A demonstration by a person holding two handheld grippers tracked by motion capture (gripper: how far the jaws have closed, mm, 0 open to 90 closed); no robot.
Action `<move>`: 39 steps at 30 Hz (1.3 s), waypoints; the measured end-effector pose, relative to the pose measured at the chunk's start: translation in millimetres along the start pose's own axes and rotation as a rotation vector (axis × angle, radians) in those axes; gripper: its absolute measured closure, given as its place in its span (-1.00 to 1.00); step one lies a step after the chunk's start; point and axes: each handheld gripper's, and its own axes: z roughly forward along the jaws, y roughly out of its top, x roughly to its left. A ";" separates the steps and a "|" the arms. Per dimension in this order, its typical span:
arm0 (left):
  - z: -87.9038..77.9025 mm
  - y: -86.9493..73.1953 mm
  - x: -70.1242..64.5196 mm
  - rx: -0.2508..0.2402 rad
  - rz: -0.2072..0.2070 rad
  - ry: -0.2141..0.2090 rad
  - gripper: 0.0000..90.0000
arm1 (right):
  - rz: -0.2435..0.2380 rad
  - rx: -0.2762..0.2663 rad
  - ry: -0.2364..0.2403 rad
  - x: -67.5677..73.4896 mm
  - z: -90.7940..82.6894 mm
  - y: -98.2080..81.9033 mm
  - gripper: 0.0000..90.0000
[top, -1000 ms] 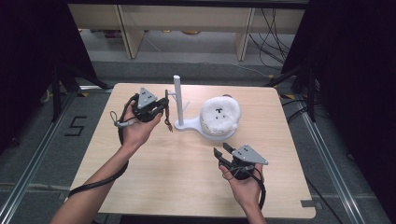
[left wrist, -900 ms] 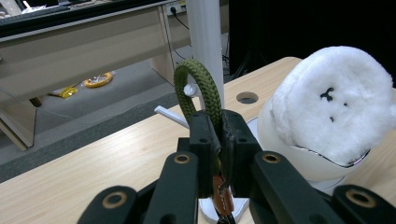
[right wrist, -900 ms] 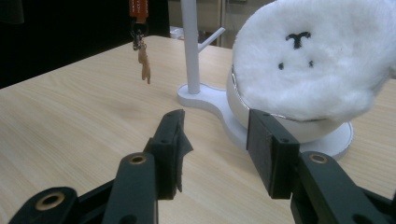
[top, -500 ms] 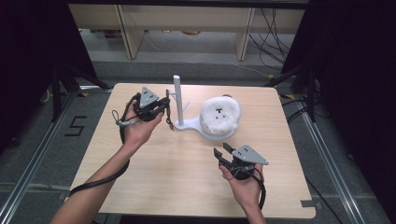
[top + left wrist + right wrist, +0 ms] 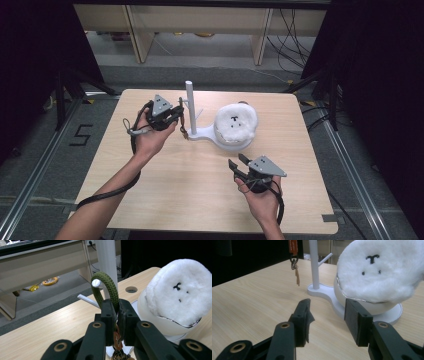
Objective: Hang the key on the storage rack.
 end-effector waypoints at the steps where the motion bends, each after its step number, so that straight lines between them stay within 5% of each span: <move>1: 0.5 0.0 0.4 -0.001 0.005 -0.001 0.84 | -0.007 -0.001 -0.002 -0.4 -0.1 0.1 0.26; 10: 1.4 -2.8 -2.8 0.000 -0.025 -0.007 0.80 | -0.007 0.002 -0.002 -1.3 -0.8 -0.6 0.26; 13: -0.5 -2.8 -1.3 -0.023 0.001 -0.013 0.79 | -0.005 0.014 -0.014 -1.4 -2.5 -0.7 0.26; 14: -2.5 -3.3 -0.9 -0.023 0.003 -0.014 0.78 | -0.045 0.000 -0.019 -3.5 -1.8 -0.4 0.26; 19: -10.2 -5.9 1.9 -0.030 0.002 -0.010 0.73 | -0.010 0.011 -0.012 -1.8 -1.4 -1.1 0.25; 22: -17.7 -9.8 1.4 -0.025 -0.037 -0.021 0.67 | -0.009 0.014 -0.018 -2.0 -1.4 -1.1 0.24; 39: -64.3 -34.4 9.0 -0.030 -0.062 -0.036 0.41 | -0.011 0.000 -0.056 -16.8 -8.2 3.7 0.20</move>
